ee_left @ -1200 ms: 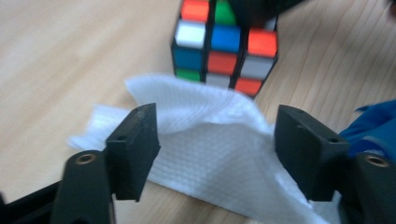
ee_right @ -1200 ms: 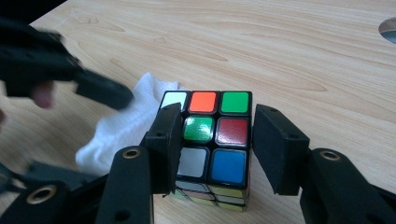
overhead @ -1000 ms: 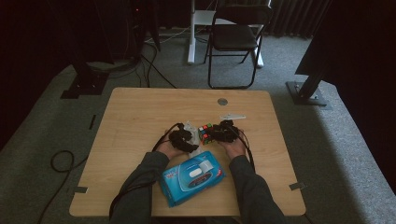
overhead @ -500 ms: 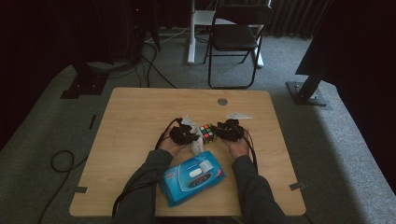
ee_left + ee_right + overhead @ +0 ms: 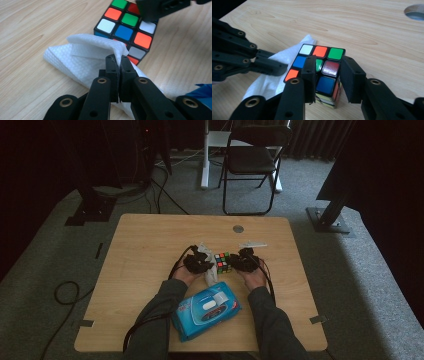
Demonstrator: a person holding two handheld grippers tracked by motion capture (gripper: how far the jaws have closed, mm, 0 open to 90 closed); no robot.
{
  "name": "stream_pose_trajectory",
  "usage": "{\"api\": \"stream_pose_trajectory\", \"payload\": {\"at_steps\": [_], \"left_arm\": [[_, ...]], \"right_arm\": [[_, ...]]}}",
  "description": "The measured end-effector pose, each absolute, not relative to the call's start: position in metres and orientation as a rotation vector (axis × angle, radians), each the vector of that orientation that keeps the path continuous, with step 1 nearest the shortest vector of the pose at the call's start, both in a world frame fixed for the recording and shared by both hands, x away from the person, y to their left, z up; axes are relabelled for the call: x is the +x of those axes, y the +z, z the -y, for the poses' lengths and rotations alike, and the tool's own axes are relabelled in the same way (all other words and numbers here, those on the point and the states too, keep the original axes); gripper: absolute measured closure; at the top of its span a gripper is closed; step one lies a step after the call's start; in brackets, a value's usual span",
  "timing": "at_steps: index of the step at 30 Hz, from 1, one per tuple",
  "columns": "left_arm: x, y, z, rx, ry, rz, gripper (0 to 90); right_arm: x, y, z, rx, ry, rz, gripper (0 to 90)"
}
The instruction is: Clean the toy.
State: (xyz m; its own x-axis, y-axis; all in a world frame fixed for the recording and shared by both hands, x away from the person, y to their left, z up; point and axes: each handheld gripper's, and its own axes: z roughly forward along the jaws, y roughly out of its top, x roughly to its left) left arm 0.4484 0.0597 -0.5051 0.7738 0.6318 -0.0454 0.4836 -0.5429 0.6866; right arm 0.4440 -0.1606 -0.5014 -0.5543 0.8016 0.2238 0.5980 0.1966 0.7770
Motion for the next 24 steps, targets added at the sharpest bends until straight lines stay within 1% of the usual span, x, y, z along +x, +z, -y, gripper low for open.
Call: {"api": "stream_pose_trajectory", "payload": {"at_steps": [4,7,11,15,20,24], "left_arm": [[0.45,-0.505,-0.062,2.248,0.289,-0.844,88.2],[0.452,-0.504,-0.064,2.219,0.296,-0.87,88.2],[0.45,-0.499,-0.067,2.164,0.314,-0.862,88.2],[0.455,-0.5,-0.066,2.185,0.338,-0.895,87.8],[0.461,-0.505,-0.063,2.237,0.302,-0.892,87.6],[0.46,-0.498,-0.064,2.196,0.319,-0.887,87.7]], "right_arm": [[0.443,-0.502,0.159,1.345,1.298,-2.247,68.3],[0.442,-0.503,0.158,1.347,1.308,-2.246,68.3],[0.443,-0.503,0.158,1.356,1.32,-2.246,68.4],[0.443,-0.504,0.158,1.361,1.331,-2.246,68.8],[0.443,-0.504,0.157,1.363,1.331,-2.248,68.9],[0.443,-0.504,0.158,1.363,1.333,-2.249,68.8]]}}
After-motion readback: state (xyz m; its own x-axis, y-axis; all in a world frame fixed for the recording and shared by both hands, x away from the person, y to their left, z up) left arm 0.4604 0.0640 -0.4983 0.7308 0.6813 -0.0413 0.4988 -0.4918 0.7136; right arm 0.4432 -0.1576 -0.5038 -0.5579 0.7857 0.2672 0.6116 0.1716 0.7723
